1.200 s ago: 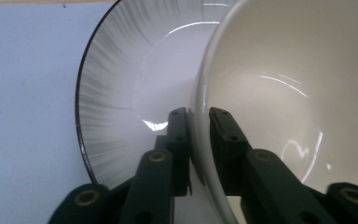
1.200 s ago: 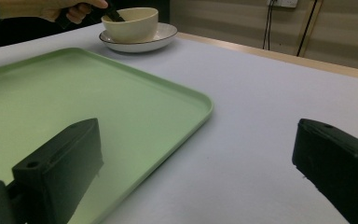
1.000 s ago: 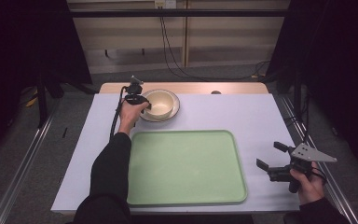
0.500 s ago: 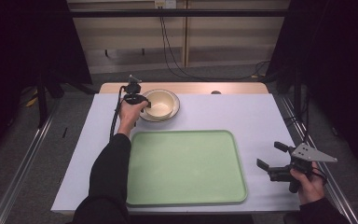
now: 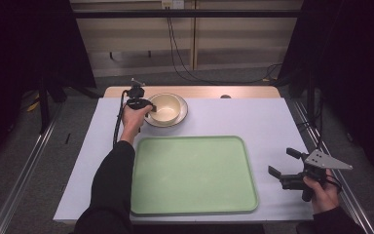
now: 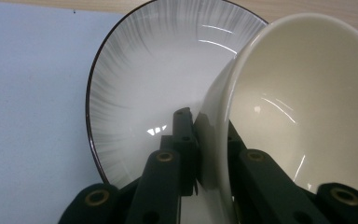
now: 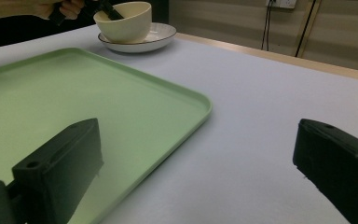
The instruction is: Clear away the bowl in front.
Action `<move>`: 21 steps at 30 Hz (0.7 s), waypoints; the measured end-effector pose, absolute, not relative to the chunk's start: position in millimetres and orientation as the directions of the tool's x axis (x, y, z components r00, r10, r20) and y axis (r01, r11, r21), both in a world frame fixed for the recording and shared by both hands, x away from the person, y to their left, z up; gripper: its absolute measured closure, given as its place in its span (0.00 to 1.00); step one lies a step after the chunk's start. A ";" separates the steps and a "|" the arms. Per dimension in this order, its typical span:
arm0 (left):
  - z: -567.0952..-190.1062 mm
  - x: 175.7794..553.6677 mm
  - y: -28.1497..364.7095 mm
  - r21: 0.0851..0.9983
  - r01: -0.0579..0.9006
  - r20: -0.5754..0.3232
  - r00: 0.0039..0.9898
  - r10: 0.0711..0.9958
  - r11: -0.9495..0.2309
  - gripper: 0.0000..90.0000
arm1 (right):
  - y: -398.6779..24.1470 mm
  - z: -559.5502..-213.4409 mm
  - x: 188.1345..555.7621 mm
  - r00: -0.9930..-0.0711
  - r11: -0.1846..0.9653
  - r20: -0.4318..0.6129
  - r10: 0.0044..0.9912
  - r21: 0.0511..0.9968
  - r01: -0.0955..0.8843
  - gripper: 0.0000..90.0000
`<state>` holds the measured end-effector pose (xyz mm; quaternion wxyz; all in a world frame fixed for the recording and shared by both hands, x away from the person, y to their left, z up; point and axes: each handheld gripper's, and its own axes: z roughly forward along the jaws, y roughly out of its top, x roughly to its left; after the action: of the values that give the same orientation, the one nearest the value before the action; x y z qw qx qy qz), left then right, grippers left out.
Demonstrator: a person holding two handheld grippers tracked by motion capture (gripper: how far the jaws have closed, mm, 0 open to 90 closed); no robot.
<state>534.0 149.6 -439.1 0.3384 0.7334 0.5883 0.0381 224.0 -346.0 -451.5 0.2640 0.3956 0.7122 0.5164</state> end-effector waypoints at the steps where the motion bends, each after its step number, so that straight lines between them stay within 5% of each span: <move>1: -438.1 533.3 148.3 0.541 0.839 -0.353 0.288 0.890 -0.057 0.92 | -345.9 -451.5 224.0 -0.548 0.152 0.035 0.836 0.944 0.291 0.01; 21: -416.8 521.7 150.3 0.579 0.810 -0.350 0.353 0.868 -0.096 0.92 | -346.1 -451.0 223.9 -0.549 0.153 0.028 0.835 0.947 0.281 0.01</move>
<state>521.7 150.3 -416.8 0.3607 0.7393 0.5672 0.0402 223.9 -346.1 -451.0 0.2668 0.3926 0.7109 0.5190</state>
